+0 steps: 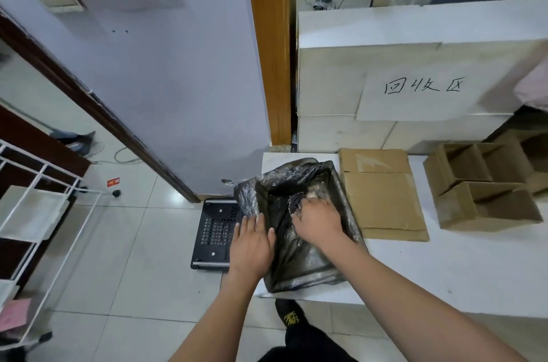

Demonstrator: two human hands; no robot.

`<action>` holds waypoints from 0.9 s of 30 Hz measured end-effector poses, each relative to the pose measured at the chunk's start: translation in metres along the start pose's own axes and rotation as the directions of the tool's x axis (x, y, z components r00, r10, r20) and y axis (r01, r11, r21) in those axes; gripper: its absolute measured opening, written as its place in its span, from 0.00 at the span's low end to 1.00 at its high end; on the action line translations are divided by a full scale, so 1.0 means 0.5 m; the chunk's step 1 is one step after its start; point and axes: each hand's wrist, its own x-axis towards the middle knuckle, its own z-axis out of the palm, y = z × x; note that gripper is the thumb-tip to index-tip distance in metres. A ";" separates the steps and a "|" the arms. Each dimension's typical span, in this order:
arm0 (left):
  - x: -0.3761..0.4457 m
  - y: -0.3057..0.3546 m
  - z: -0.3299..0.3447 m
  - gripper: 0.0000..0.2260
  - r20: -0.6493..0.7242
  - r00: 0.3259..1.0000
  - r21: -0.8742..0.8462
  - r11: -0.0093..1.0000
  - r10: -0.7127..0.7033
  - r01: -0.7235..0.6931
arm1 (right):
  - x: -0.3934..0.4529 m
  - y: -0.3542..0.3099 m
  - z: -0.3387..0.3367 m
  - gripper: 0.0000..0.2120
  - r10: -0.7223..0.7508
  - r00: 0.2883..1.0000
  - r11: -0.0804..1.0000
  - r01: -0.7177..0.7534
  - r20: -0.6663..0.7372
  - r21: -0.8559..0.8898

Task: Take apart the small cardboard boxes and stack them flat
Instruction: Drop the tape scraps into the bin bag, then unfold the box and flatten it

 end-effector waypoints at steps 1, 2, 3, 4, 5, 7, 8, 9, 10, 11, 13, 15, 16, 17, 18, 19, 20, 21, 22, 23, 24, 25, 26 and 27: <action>-0.007 0.006 -0.003 0.26 -0.006 1.000 -0.002 1.000 0.014 -0.014 | -0.023 0.002 -0.003 0.25 0.001 1.000 1.000 -0.001 -0.015 0.004; -0.014 0.014 -0.005 0.26 -0.007 0.999 -0.007 0.999 0.033 -0.033 | -0.047 0.007 -0.006 0.25 0.009 1.000 1.000 -0.009 -0.026 0.009; -0.022 0.024 -0.006 0.26 0.001 0.999 -0.010 0.998 0.054 -0.054 | -0.073 0.014 -0.009 0.26 0.018 0.999 1.000 -0.018 -0.030 0.009; -0.032 0.035 -0.007 0.26 0.009 0.997 -0.009 0.997 0.077 -0.077 | -0.100 0.023 -0.012 0.27 0.026 0.999 1.000 -0.026 -0.031 -0.001; -0.042 0.048 -0.009 0.26 0.014 0.995 -0.010 0.995 0.103 -0.102 | -0.129 0.034 -0.016 0.28 0.036 0.999 0.999 -0.036 -0.032 -0.014; -0.063 0.080 -0.009 0.26 0.025 0.989 -0.029 0.989 0.149 -0.148 | -0.189 0.060 -0.023 0.29 0.077 0.997 0.996 -0.078 -0.033 -0.032; -0.074 0.099 -0.008 0.26 0.022 0.985 -0.038 0.984 0.174 -0.173 | -0.217 0.077 -0.024 0.29 0.101 0.994 0.994 -0.102 -0.036 -0.037; -0.085 0.121 -0.006 0.26 0.014 0.979 -0.043 0.978 0.205 -0.204 | -0.246 0.096 -0.026 0.28 0.125 0.991 0.991 -0.127 -0.042 -0.041; -0.092 0.142 -0.004 0.26 0.011 0.972 -0.049 0.971 0.233 -0.232 | -0.269 0.113 -0.027 0.27 0.149 0.988 0.988 -0.151 -0.049 -0.039; -0.105 0.167 0.000 0.26 0.016 0.965 -0.056 0.963 0.263 -0.262 | -0.298 0.134 -0.029 0.27 0.181 0.982 0.983 -0.182 -0.054 -0.030; -0.140 0.222 0.008 0.26 0.034 0.947 -0.062 0.947 0.318 -0.316 | -0.355 0.178 -0.034 0.28 0.252 0.967 0.968 -0.252 -0.048 -0.007; -0.179 0.280 0.018 0.26 0.049 0.927 -0.043 0.928 0.372 -0.370 | -0.410 0.224 -0.037 0.30 0.321 0.947 0.947 -0.321 -0.032 0.004; -0.198 0.309 0.022 0.26 0.057 0.917 -0.027 0.918 0.395 -0.395 | -0.436 0.249 -0.039 0.30 0.351 0.936 0.936 -0.351 -0.029 0.014; -0.214 0.337 0.024 0.26 0.060 0.908 -0.012 0.910 0.414 -0.414 | -0.460 0.273 -0.042 0.30 0.380 0.925 0.925 -0.379 -0.030 0.025; -0.226 0.365 0.024 0.26 0.055 0.900 0.002 0.902 0.432 -0.433 | -0.482 0.298 -0.046 0.30 0.404 0.914 0.915 -0.403 -0.037 0.036; -0.236 0.394 0.021 0.26 0.046 0.890 0.018 0.890 0.454 -0.455 | -0.501 0.324 -0.051 0.29 0.427 0.903 0.904 -0.425 -0.047 0.049; -0.245 0.424 0.019 0.26 0.041 0.876 0.038 0.876 0.480 -0.482 | -0.519 0.351 -0.056 0.29 0.452 0.891 0.891 -0.449 -0.051 0.062; -0.254 0.455 0.018 0.26 0.044 0.859 0.059 0.857 0.510 -0.511 | -0.537 0.378 -0.062 0.29 0.475 0.879 0.879 -0.471 -0.050 0.074; -0.262 0.485 0.019 0.26 0.057 0.843 0.080 0.839 0.535 -0.538 | -0.554 0.404 -0.068 0.29 0.497 0.867 0.866 -0.492 -0.047 0.084; -0.269 0.514 0.021 0.26 0.074 0.830 0.100 0.824 0.553 -0.558 | -0.570 0.431 -0.073 0.29 0.515 0.856 0.855 -0.509 -0.048 0.095; -0.275 0.545 0.025 0.25 0.090 0.819 0.114 0.811 0.567 -0.574 | -0.585 0.460 -0.079 0.29 0.530 0.846 0.846 -0.522 -0.058 0.105; -0.278 0.581 0.028 0.25 0.103 0.811 0.126 0.801 0.576 -0.585 | -0.598 0.493 -0.085 0.29 0.543 0.837 0.838 -0.533 -0.073 0.116; -0.280 0.618 0.032 0.25 0.115 0.805 0.137 0.793 0.582 -0.593 | -0.611 0.527 -0.091 0.29 0.556 0.827 0.830 -0.544 -0.088 0.127; -0.282 0.661 0.037 0.25 0.125 0.799 0.148 0.785 0.588 -0.601 | -0.625 0.563 -0.097 0.29 0.569 0.816 0.820 -0.555 -0.101 0.138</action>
